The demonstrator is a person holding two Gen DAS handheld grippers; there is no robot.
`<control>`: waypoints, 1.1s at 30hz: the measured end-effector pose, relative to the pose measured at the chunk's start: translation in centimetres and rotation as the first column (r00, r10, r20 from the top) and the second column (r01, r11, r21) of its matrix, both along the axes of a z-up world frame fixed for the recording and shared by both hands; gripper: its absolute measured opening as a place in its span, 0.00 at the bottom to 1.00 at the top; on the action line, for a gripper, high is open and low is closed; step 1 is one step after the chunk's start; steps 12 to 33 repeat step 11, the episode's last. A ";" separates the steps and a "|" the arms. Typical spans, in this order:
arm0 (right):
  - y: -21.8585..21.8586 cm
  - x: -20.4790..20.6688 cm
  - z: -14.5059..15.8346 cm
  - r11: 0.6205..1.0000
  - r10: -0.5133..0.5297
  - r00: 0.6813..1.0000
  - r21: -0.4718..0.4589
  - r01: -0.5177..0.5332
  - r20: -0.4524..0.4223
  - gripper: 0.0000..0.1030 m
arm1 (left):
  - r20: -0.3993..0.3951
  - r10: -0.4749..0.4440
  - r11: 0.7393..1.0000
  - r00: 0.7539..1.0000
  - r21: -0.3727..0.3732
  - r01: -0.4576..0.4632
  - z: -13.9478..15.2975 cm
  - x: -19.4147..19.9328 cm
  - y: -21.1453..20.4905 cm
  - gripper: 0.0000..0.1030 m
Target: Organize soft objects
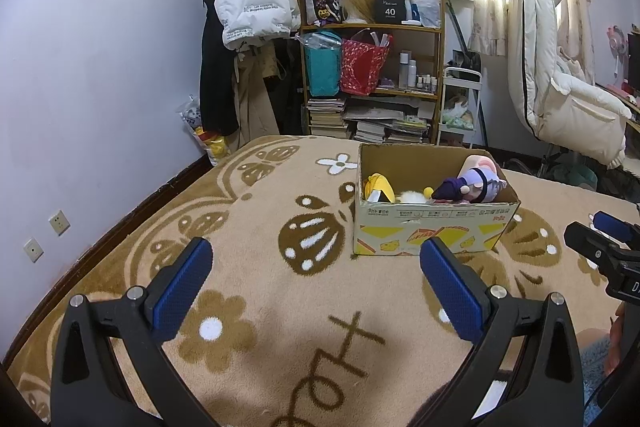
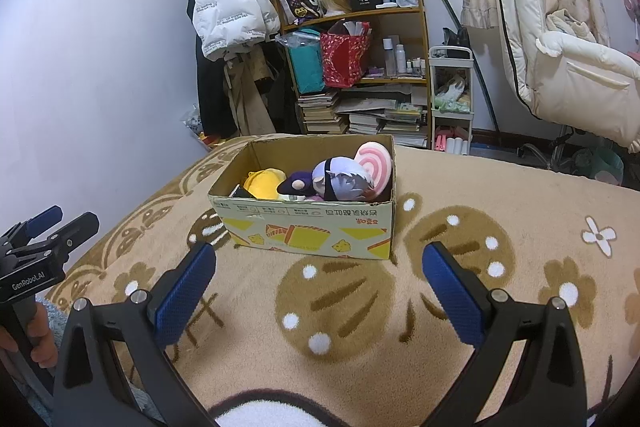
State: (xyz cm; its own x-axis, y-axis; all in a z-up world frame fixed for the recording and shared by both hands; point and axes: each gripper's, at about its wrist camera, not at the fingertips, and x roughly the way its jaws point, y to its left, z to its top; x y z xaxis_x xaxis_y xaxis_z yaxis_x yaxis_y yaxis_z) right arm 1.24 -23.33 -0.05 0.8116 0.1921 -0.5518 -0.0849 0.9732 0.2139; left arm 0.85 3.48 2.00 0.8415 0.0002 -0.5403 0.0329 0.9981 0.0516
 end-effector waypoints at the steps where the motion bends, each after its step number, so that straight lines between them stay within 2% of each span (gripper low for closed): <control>1: 0.0 0.0 0.0 1.000 0.001 1.000 0.000 -0.001 0.000 1.00 | 0.001 0.001 1.000 1.000 0.001 -0.001 0.0 0.0 0.0 1.00; 33: 0.0 -0.1 -0.2 1.000 0.001 1.000 -0.002 -0.001 -0.002 1.00 | -0.001 0.001 1.000 1.000 0.001 -0.001 -0.1 -0.1 0.0 1.00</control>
